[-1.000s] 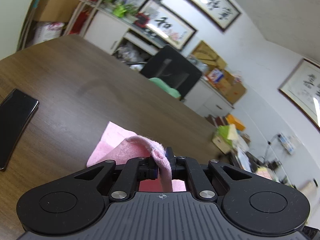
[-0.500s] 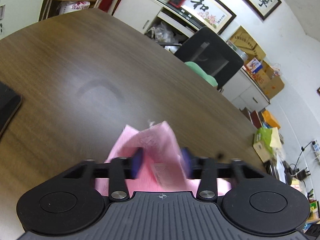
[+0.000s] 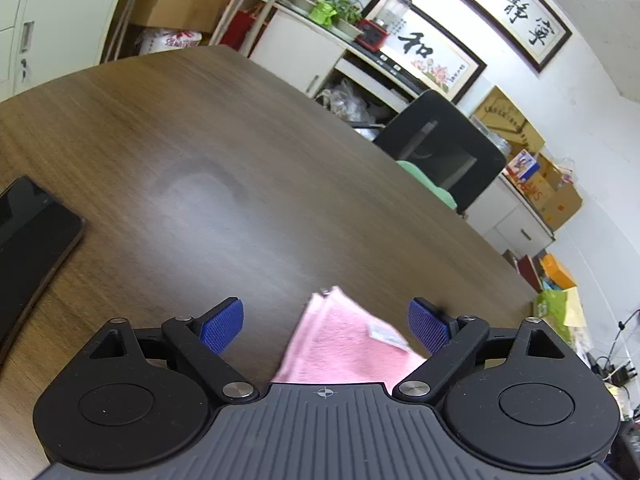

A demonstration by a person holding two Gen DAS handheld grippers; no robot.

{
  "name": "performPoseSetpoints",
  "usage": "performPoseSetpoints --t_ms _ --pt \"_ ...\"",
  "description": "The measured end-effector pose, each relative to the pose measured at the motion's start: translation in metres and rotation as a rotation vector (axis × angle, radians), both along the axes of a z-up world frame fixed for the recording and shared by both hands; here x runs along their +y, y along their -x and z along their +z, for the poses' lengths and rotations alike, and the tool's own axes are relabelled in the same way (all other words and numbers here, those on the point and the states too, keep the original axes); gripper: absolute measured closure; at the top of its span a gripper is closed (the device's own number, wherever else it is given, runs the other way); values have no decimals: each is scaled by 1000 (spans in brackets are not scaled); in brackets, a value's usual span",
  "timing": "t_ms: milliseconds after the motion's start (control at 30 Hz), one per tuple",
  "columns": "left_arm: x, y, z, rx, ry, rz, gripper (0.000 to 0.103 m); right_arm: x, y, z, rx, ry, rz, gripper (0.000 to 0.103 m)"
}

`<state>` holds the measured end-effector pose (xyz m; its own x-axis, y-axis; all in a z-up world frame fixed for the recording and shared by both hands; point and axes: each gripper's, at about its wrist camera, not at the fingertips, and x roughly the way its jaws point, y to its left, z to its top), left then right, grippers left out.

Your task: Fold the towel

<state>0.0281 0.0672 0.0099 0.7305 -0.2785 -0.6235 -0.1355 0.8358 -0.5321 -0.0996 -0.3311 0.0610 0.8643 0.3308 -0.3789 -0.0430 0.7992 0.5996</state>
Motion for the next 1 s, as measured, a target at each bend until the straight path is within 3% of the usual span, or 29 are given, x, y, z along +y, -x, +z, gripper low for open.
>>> performPoseSetpoints --t_ms 133,300,433,600,700,767,833,933,1000 --pt "11 6 -3 10 -5 13 13 31 -6 6 12 22 158 21" --pt "32 19 7 -64 -17 64 13 120 -8 18 8 216 441 19" --pt "35 19 9 -109 -46 21 12 191 -1 22 -39 413 592 19" --pt "26 16 16 -149 -119 -78 11 242 -2 23 -64 524 692 23" --pt "19 19 23 -191 -169 -105 8 267 -2 24 -77 571 750 39" --pt "14 21 27 -217 -199 -112 6 280 -4 22 -81 612 762 58" --pt "10 22 30 -226 -203 -118 5 289 -4 16 -74 648 763 65" --pt "5 21 31 -229 -199 -124 5 292 2 14 -94 661 750 91" --pt "3 20 32 -232 -203 -118 4 292 12 14 -135 697 739 92"
